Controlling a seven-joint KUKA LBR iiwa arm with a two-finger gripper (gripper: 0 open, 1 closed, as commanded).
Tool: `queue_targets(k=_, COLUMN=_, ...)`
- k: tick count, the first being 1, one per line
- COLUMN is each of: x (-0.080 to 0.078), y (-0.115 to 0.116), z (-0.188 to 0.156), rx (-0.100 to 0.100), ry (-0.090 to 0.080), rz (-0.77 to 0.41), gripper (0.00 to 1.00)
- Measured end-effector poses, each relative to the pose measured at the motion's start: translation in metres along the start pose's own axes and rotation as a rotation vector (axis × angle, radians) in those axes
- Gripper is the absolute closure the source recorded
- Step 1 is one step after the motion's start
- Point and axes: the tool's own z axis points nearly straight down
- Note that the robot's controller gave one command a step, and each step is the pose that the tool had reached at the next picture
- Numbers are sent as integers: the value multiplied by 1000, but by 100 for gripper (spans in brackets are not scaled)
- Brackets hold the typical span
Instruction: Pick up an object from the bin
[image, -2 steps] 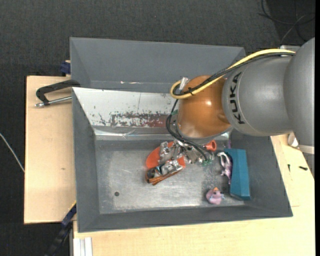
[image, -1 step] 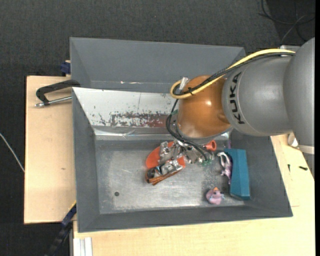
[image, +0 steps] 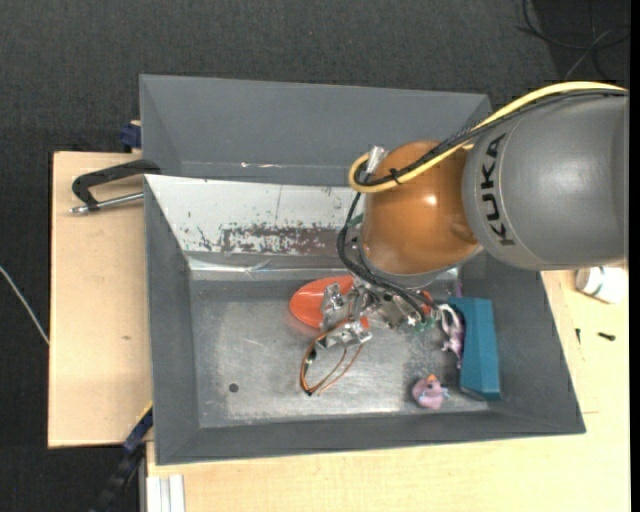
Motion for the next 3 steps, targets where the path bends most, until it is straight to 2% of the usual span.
queue_targets(k=1, x=-21, y=-6, z=-26, rx=4, ry=-10, rz=3, gripper=100)
queue_targets(k=2, x=10, y=4, z=-28, rx=2, ry=-5, rz=10, gripper=100)
queue_targets(k=3, x=-29, y=-19, z=-111, rx=2, ry=-7, rz=-77, gripper=100)
